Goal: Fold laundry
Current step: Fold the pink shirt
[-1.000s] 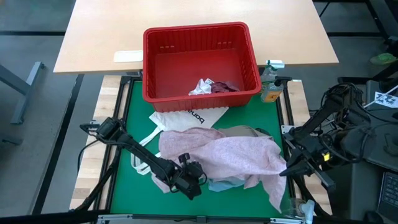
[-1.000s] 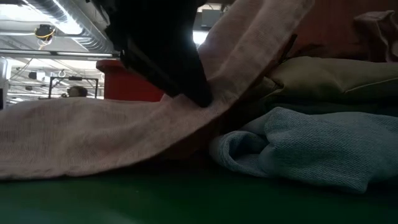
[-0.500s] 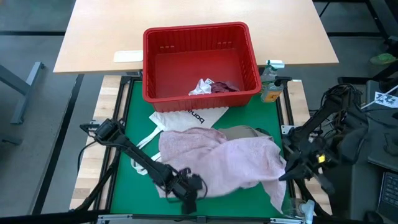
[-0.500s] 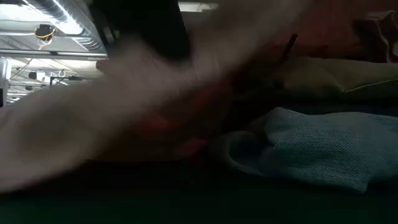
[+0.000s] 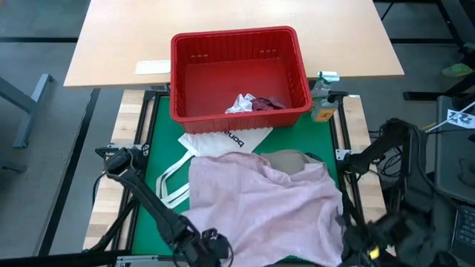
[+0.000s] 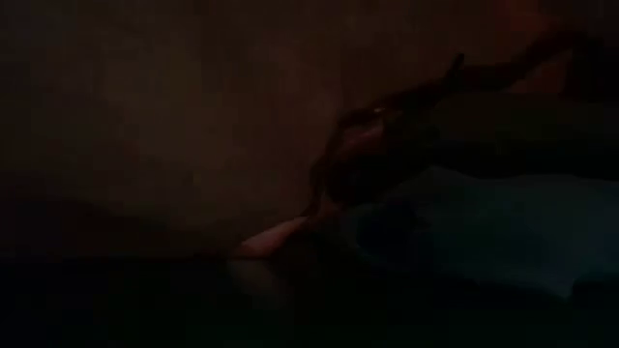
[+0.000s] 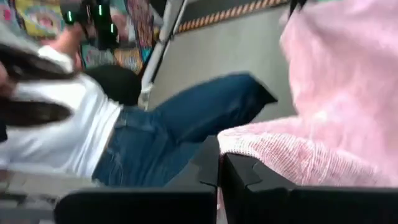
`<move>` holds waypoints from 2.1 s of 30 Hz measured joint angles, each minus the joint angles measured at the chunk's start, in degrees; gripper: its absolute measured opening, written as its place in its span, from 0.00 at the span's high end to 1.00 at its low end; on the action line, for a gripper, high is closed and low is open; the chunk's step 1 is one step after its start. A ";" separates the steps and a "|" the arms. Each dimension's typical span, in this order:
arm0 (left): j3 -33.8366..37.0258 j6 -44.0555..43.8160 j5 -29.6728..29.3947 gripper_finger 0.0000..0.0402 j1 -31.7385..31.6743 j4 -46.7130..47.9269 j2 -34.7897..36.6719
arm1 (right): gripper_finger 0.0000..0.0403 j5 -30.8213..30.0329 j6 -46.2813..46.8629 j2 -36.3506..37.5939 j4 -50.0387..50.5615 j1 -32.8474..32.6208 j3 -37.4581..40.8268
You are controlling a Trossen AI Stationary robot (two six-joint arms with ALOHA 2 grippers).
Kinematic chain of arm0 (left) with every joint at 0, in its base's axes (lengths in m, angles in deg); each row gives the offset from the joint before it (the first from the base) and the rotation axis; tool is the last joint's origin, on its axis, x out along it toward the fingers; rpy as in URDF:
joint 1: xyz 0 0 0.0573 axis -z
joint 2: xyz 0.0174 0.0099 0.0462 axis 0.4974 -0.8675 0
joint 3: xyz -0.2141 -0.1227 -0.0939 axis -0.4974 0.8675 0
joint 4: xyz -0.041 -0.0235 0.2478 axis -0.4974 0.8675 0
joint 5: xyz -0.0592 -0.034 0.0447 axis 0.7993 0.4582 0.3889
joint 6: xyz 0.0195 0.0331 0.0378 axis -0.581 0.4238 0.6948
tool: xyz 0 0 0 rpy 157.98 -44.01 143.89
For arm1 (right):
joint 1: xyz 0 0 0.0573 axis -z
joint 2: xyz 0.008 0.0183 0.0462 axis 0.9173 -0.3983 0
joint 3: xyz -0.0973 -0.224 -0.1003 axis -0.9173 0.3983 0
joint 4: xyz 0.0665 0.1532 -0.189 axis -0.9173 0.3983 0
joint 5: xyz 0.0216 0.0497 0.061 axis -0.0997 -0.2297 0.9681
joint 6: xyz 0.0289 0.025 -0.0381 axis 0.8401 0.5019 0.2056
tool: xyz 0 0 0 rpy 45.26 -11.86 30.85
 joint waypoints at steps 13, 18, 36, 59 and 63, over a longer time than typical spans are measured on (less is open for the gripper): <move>0.00 -3.54 -8.47 0.89 0.95 -0.01 -0.02 | 0.99 3.07 6.72 -8.12 -0.39 -2.08 0.00; 0.00 -3.37 -8.62 0.80 -0.30 -0.01 -0.02 | 0.99 3.49 6.74 -8.21 -0.40 -2.08 0.00; 1.15 1.42 -19.31 0.73 -10.50 28.12 -0.04 | 0.99 3.54 6.49 -8.19 -0.31 -2.10 0.00; 4.70 12.16 -4.85 0.70 -27.04 38.09 -0.15 | 0.99 3.56 6.45 -8.19 -0.42 -2.10 0.00; 4.70 13.57 -5.42 0.70 -28.97 44.83 -0.13 | 0.91 3.56 6.43 -8.19 -0.43 -2.10 0.00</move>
